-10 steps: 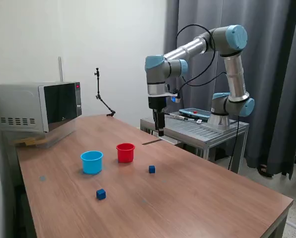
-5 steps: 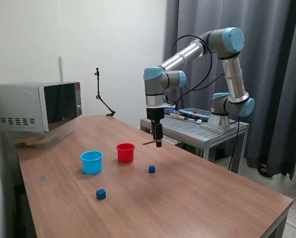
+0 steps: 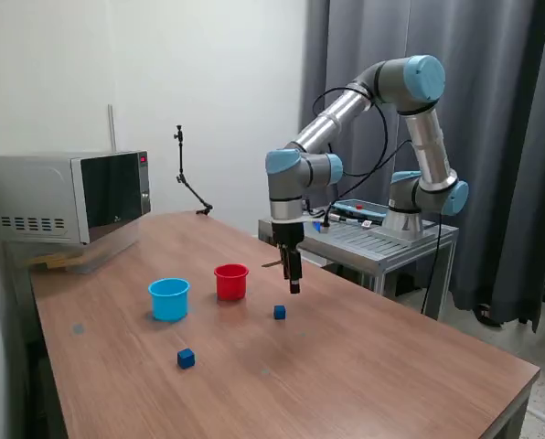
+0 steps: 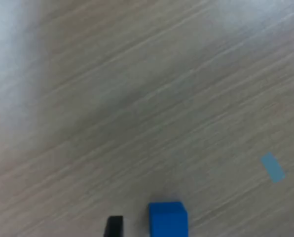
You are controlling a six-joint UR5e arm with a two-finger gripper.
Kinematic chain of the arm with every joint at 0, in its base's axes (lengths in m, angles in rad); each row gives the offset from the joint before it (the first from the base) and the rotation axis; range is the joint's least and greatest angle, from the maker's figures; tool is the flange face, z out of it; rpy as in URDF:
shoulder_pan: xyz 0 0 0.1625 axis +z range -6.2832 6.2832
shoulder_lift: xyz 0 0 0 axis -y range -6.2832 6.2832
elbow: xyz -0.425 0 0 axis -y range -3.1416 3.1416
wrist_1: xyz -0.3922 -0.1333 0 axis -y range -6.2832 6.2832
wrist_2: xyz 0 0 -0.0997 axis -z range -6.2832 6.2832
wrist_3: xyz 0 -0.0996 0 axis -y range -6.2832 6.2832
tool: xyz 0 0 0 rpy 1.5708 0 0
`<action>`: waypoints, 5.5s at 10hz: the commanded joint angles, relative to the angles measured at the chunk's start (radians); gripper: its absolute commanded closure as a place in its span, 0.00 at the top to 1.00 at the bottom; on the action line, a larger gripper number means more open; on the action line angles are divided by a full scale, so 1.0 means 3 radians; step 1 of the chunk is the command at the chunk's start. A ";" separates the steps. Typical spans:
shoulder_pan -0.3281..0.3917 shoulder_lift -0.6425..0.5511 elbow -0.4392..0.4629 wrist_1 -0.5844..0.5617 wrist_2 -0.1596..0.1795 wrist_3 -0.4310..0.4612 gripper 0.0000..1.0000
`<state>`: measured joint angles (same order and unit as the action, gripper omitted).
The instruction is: Place red objects in the red bin, and blue objects in the blue bin.
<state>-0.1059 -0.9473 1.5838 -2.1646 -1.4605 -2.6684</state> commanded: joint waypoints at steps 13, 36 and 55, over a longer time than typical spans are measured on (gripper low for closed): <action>-0.0020 0.0335 0.0079 -0.0567 -0.0010 -0.0422 1.00; -0.0056 0.0412 -0.0482 -0.0302 -0.0148 -0.0555 0.00; -0.0536 0.0054 -0.2079 0.1141 -0.0286 -0.0616 0.00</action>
<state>-0.2415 -0.9325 0.9619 -1.8225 -1.5480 -2.8617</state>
